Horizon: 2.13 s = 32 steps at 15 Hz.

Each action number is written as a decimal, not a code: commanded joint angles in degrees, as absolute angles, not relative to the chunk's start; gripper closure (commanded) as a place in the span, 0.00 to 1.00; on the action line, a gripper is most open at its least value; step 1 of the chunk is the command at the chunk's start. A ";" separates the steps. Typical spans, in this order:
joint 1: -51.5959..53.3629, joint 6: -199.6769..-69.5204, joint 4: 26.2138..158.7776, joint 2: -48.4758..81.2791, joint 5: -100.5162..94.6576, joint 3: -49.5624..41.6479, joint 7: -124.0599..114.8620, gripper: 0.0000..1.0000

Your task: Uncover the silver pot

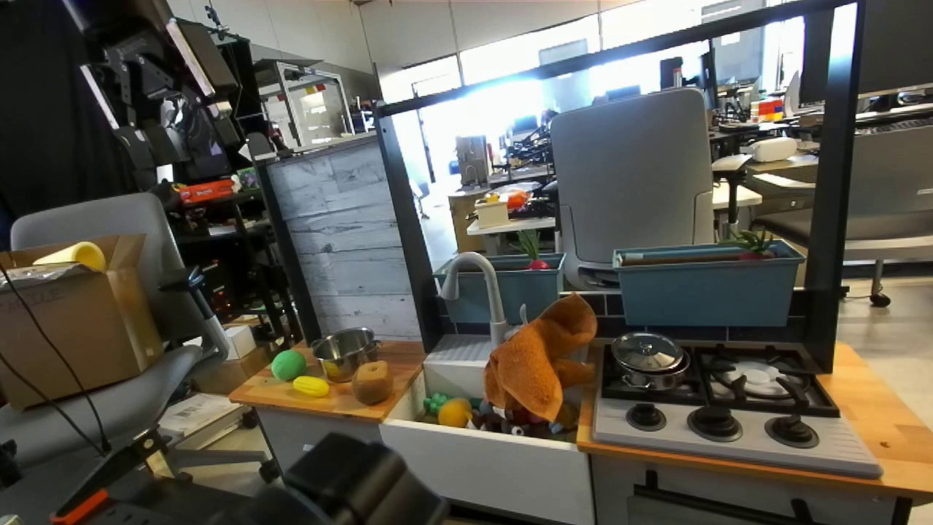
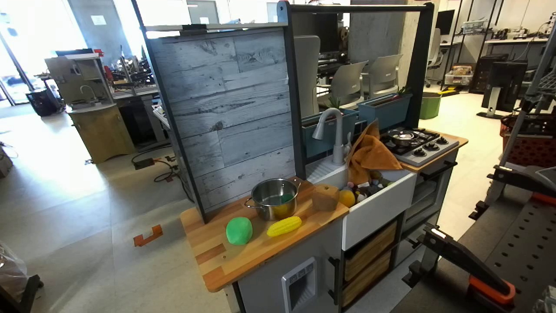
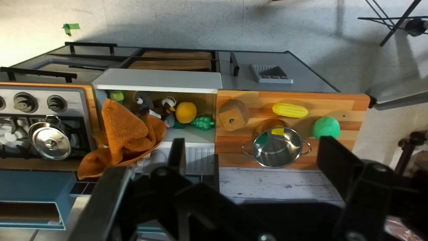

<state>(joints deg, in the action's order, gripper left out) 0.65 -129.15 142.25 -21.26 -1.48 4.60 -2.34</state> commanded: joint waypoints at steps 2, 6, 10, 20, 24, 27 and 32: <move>-0.30 -130.46 137.83 -15.50 -2.96 3.79 -4.12 0.00; -3.19 -131.82 127.47 -2.16 -4.05 1.65 -7.57 0.00; -4.28 -129.85 114.68 12.12 -0.94 -1.78 -9.33 0.00; -10.83 -124.85 83.06 43.35 13.05 -6.17 -17.69 0.00; -14.61 -123.74 71.64 53.29 16.40 -6.60 -22.29 0.00; -17.18 -121.01 63.55 59.97 17.79 -6.98 -26.43 0.00; -21.29 -117.81 50.57 70.01 18.83 -6.99 -36.44 0.00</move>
